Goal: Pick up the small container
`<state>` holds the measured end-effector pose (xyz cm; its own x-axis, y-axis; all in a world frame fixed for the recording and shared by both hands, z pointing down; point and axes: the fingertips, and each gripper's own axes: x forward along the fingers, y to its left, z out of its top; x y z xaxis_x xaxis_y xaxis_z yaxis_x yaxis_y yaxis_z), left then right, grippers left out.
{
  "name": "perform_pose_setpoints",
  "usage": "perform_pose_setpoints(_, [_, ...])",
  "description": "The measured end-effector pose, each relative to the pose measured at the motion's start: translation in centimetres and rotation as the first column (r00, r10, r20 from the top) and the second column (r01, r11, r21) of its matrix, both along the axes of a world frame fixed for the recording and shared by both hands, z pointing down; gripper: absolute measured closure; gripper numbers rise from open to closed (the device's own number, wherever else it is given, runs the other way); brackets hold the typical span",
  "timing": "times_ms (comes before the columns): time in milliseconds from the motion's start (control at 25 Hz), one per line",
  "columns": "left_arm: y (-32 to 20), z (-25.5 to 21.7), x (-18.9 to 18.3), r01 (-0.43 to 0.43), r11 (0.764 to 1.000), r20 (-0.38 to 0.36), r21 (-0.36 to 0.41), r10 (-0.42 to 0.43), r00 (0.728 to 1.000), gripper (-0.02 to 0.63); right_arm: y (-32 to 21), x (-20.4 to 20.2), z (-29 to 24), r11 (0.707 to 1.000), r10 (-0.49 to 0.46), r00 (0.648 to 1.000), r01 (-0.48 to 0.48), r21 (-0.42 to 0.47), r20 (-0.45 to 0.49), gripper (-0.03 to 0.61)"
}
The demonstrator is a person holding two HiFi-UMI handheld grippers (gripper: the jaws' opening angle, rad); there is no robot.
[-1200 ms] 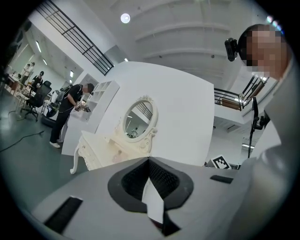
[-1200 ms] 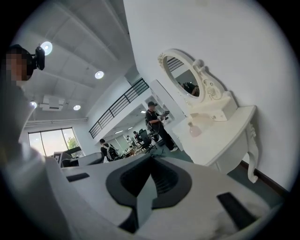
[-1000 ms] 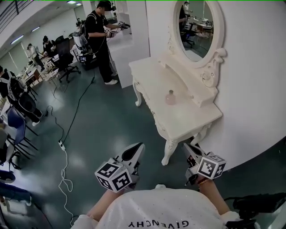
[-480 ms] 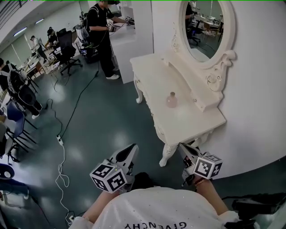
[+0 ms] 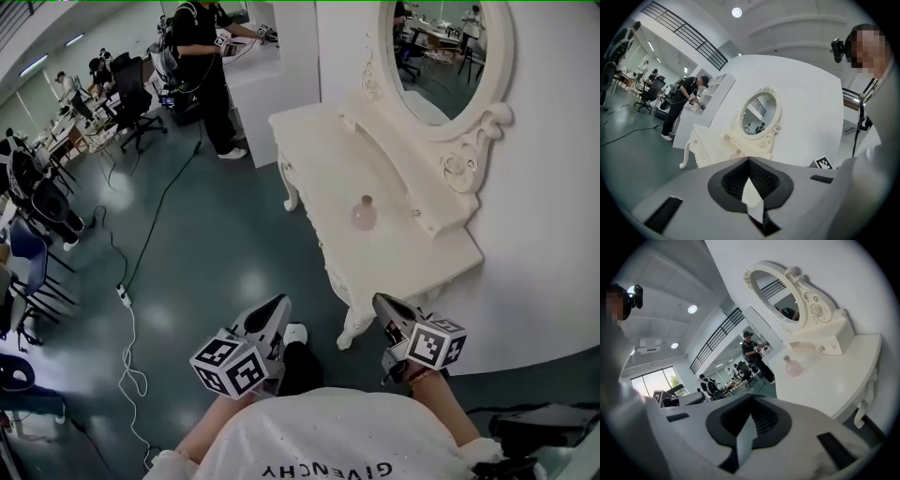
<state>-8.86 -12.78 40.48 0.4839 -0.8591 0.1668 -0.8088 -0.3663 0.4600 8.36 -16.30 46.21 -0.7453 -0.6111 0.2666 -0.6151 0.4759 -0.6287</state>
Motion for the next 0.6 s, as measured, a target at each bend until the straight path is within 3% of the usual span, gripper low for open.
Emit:
perform_pose_setpoints(200, [-3.9, 0.9, -1.5, -0.011, 1.0, 0.026, -0.014, 0.011, 1.0, 0.614, -3.9, -1.0, 0.7, 1.0, 0.028, 1.0, -0.028, -0.01, 0.004, 0.578])
perform_pose_setpoints(360, [-8.4, 1.8, -2.6, -0.028, 0.998, 0.005, -0.048, 0.029, 1.0, 0.614, -7.8, -1.7, 1.2, 0.998, 0.063, 0.998, -0.063, -0.018, 0.002, 0.578])
perform_pose_setpoints(600, [-15.8, -1.4, -2.4, -0.148, 0.989, 0.01, 0.015, 0.148, 0.989, 0.614, -13.7, -2.2, -0.5, 0.988, 0.156, 0.988, -0.156, 0.006, 0.001, 0.578])
